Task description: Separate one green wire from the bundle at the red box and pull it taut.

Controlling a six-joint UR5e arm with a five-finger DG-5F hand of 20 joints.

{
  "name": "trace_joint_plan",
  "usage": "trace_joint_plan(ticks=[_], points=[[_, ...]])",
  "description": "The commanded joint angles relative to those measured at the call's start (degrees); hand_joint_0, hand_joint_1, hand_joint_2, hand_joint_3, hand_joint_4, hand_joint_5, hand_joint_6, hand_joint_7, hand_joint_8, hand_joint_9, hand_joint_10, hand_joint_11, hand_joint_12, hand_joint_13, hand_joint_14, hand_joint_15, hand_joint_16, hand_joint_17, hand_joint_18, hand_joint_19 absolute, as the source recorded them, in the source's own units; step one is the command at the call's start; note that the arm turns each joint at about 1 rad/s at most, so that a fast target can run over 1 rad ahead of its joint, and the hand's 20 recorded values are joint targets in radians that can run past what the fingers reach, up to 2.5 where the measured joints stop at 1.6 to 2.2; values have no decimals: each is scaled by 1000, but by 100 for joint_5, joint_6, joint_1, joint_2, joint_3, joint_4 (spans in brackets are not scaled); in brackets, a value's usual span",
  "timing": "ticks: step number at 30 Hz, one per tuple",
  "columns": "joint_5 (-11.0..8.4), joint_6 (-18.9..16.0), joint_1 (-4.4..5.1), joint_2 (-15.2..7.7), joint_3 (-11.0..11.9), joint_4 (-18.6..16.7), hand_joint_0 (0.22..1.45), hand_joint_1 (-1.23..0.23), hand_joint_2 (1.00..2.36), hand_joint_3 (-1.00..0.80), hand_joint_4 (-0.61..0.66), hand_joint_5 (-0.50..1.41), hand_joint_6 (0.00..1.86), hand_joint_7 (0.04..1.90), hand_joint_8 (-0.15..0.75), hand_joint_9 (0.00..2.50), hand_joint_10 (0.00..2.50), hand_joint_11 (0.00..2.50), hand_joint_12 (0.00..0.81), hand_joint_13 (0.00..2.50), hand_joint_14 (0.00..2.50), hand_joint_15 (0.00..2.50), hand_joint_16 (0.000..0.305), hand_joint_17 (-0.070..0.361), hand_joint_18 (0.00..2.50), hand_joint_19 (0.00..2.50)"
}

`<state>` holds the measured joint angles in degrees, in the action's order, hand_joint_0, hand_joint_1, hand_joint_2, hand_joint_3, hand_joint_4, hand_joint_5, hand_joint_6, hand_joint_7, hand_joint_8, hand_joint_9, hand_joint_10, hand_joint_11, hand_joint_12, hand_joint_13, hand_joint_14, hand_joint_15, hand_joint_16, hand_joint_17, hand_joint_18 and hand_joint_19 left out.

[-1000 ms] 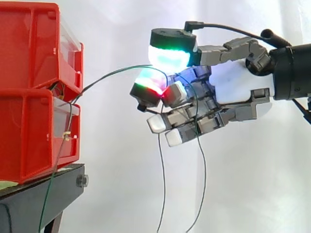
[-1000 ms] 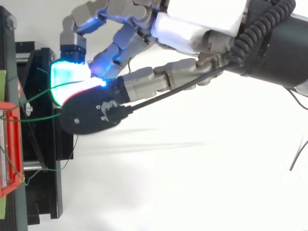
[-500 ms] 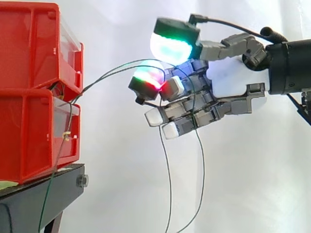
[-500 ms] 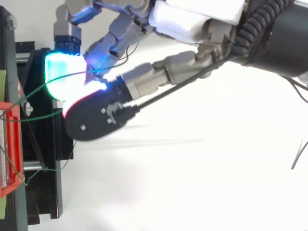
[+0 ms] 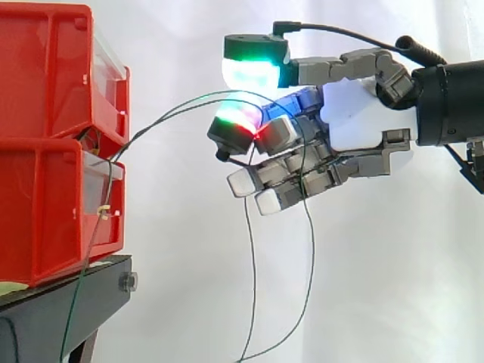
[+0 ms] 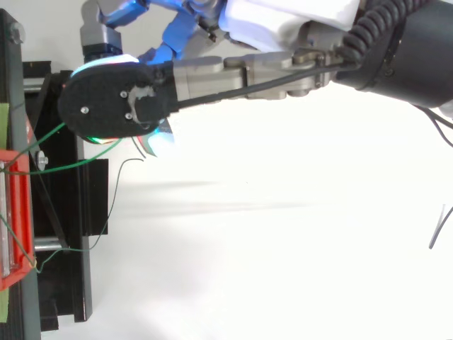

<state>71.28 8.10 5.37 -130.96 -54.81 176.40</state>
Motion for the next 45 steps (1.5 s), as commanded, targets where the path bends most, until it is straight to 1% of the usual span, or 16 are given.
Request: trace_joint_plan(ticks=[1,2,6,12,13,17,23,26,29,33,35,39,40,42,43,45], points=[[0,8,-1,0,-3,0,595,-679,1020,-77,256,-195,843,1248,380,1028,15,1164,458,801,16,515,61,138,751,467],[0,8,-1,0,5,0,601,-703,1021,-70,255,-197,845,1251,375,1024,15,1163,454,795,16,521,61,137,746,468],[0,8,-1,0,32,0,605,-714,1022,-73,245,-199,852,1246,371,1022,16,1168,450,789,17,516,60,135,734,474],[-18,8,17,0,32,18,632,-766,1023,-99,170,-211,865,1176,341,969,16,1178,428,744,17,511,58,130,696,465],[-18,8,17,0,32,18,646,-799,1022,-127,187,-214,866,1183,342,960,16,1166,428,743,19,507,58,130,684,465],[-18,-1,17,0,32,18,662,-847,1016,-250,216,-216,869,1175,335,950,15,1164,425,735,17,504,58,130,682,463],[-26,8,8,0,32,9,657,-846,1015,-282,227,-215,867,1183,336,950,16,1155,425,737,16,501,58,130,686,463],[-35,8,17,0,32,18,642,-821,1011,-351,227,-213,866,1174,339,956,15,1153,423,737,17,508,57,129,681,475],[-62,8,17,0,23,26,628,-781,1010,-375,231,-209,863,1184,348,977,15,1139,423,743,17,513,57,128,684,476],[-70,-10,43,0,23,26,622,-745,1008,-396,236,-201,858,1202,353,997,17,1152,426,751,18,504,57,128,701,477],[-123,-19,70,0,23,79,610,-708,1006,-426,235,-199,857,1197,353,1001,16,1161,429,761,16,508,57,128,703,476],[-185,-45,87,0,14,123,580,-671,1000,-500,243,-198,852,1196,359,1014,16,1160,432,764,16,517,58,130,706,489],[-264,-98,114,0,5,167,573,-673,1000,-500,249,-198,849,1208,357,1013,16,1168,434,766,16,516,58,130,703,487],[-290,-159,131,0,-3,185,564,-702,1000,-500,249,-197,848,1199,363,1015,16,1165,439,766,16,519,58,131,705,489],[-308,-230,140,0,-56,176,568,-729,1000,-500,251,-197,847,1212,365,1015,16,1163,436,765,17,521,58,131,705,487],[-316,-300,158,0,-100,176,600,-788,1000,-500,246,-200,848,1230,353,1010,17,1159,432,764,18,519,58,130,703,492]])
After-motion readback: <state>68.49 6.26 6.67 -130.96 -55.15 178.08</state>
